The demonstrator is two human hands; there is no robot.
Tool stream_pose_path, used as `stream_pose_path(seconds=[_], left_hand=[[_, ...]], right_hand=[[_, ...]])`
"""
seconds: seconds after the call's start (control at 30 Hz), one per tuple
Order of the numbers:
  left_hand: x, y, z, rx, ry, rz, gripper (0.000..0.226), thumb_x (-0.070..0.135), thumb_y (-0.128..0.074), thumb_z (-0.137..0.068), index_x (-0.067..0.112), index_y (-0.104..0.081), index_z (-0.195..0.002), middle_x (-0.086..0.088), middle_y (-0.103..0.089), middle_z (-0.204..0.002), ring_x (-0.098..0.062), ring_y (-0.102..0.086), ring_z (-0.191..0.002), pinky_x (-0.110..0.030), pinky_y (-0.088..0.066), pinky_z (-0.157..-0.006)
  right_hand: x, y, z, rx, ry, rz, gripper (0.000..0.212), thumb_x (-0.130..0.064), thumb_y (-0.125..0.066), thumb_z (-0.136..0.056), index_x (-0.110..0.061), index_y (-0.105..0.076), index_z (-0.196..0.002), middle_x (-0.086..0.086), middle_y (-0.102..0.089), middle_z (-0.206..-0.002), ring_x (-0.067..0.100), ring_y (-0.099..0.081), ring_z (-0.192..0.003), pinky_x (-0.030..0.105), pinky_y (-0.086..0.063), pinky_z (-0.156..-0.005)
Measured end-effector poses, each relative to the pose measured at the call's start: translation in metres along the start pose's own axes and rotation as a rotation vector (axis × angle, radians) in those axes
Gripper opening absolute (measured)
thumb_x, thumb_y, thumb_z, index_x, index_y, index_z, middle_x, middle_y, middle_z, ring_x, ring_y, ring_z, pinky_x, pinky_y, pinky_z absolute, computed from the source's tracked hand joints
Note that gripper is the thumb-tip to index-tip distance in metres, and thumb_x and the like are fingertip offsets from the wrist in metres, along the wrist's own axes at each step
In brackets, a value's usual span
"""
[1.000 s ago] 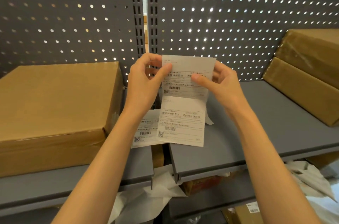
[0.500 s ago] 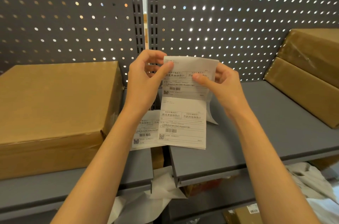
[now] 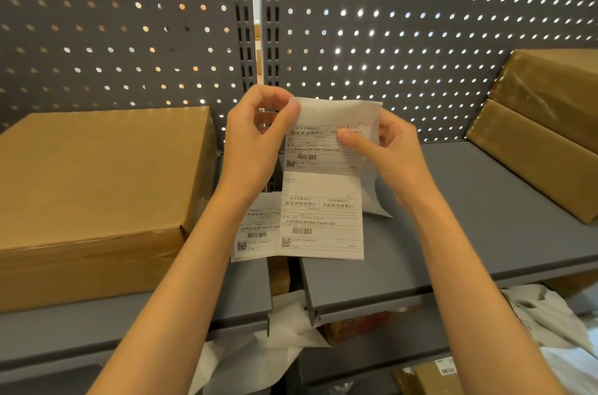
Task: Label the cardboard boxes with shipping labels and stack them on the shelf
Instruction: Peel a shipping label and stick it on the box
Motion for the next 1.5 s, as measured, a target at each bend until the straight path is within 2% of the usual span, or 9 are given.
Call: stream_pose_path(seconds=[0.2,0.4,0.5,0.67,0.87,1.2,1.3,1.4,1.5], left_hand=[[-0.002,0.003,0.0,0.034,0.006,0.0,0.006,0.016,-0.059,-0.09,0.02,-0.059,-0.086,0.006,-0.062,-0.086,-0.01,-0.059,-0.082,-0.024,-0.05,-0.071],[-0.004,0.003,0.0,-0.005,0.014,-0.014,0.005,0.014,-0.06,-0.09,0.016,-0.06,-0.085,0.005,-0.063,-0.086,-0.009,-0.058,-0.081,-0.018,-0.048,-0.07],[-0.004,0.002,0.0,-0.043,0.0,-0.019,0.005,0.012,-0.06,-0.089,0.015,-0.061,-0.085,0.004,-0.062,-0.085,-0.008,-0.057,-0.078,-0.015,-0.047,-0.067],[-0.003,-0.001,0.003,-0.091,-0.031,-0.033,0.004,0.015,-0.061,-0.089,0.016,-0.062,-0.086,0.003,-0.064,-0.086,-0.022,-0.062,-0.084,-0.032,-0.051,-0.072],[-0.001,-0.003,0.006,-0.103,-0.041,-0.06,0.008,0.016,-0.062,-0.089,0.023,-0.061,-0.083,0.006,-0.065,-0.086,-0.012,-0.062,-0.085,-0.025,-0.051,-0.072],[-0.002,-0.003,0.009,-0.107,-0.025,-0.051,0.002,0.015,-0.063,-0.088,0.017,-0.063,-0.087,0.004,-0.066,-0.087,-0.017,-0.064,-0.086,-0.04,-0.053,-0.078],[-0.002,-0.004,0.009,-0.102,-0.026,-0.048,0.001,0.016,-0.063,-0.088,0.016,-0.063,-0.087,0.004,-0.066,-0.088,-0.017,-0.063,-0.086,-0.038,-0.054,-0.079],[-0.001,-0.005,0.008,-0.096,-0.025,-0.039,0.003,0.015,-0.064,-0.088,0.017,-0.064,-0.086,0.006,-0.066,-0.086,-0.018,-0.064,-0.085,-0.035,-0.054,-0.077],[-0.001,-0.005,0.009,-0.082,-0.022,-0.026,0.007,0.013,-0.064,-0.087,0.019,-0.064,-0.083,0.007,-0.066,-0.085,-0.018,-0.064,-0.083,-0.031,-0.053,-0.076]], right_hand=[[-0.002,-0.001,0.004,-0.046,-0.032,0.032,0.02,-0.017,-0.064,-0.089,-0.013,-0.066,-0.109,-0.006,-0.071,-0.103,0.002,-0.066,-0.094,0.012,-0.049,-0.075],[-0.019,0.01,-0.011,0.099,-0.031,0.108,0.022,-0.035,-0.051,-0.095,-0.024,-0.069,-0.101,-0.01,-0.071,-0.103,-0.001,-0.062,-0.099,0.015,-0.046,-0.087],[-0.031,0.009,-0.022,0.032,-0.01,0.184,0.02,-0.028,-0.053,-0.095,-0.02,-0.07,-0.102,-0.006,-0.072,-0.096,0.0,-0.064,-0.087,0.009,-0.045,-0.075],[-0.044,-0.004,-0.03,-0.185,-0.059,0.408,0.022,-0.03,-0.058,-0.092,-0.016,-0.073,-0.102,-0.005,-0.073,-0.092,-0.009,-0.062,-0.074,0.001,-0.041,-0.062],[-0.037,-0.014,-0.025,-0.377,-0.154,0.547,0.035,-0.046,-0.055,-0.091,-0.016,-0.074,-0.095,0.015,-0.067,-0.103,0.006,-0.056,-0.079,0.023,-0.044,-0.077],[-0.032,-0.014,-0.019,-0.371,-0.192,0.494,0.039,-0.043,-0.056,-0.091,-0.008,-0.071,-0.083,0.016,-0.065,-0.09,0.006,-0.054,-0.079,0.022,-0.041,-0.081],[-0.03,-0.014,-0.02,-0.349,-0.192,0.454,0.034,-0.039,-0.058,-0.091,-0.012,-0.07,-0.075,-0.003,-0.061,-0.074,0.001,-0.052,-0.071,0.016,-0.042,-0.075],[-0.025,-0.012,-0.023,-0.296,-0.198,0.422,0.034,-0.037,-0.059,-0.09,-0.007,-0.071,-0.081,-0.005,-0.063,-0.079,0.002,-0.052,-0.075,0.019,-0.04,-0.077],[-0.019,-0.009,-0.025,-0.258,-0.246,0.401,0.027,-0.039,-0.06,-0.088,-0.02,-0.072,-0.074,-0.015,-0.065,-0.071,-0.002,-0.055,-0.07,0.02,-0.039,-0.074]])
Point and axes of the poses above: each hand's wrist, its own z-axis away from the middle knuckle, its own y-axis out of the back of the hand, x = y × z, the point moved 4 cm from there along -z, towards the middle knuckle
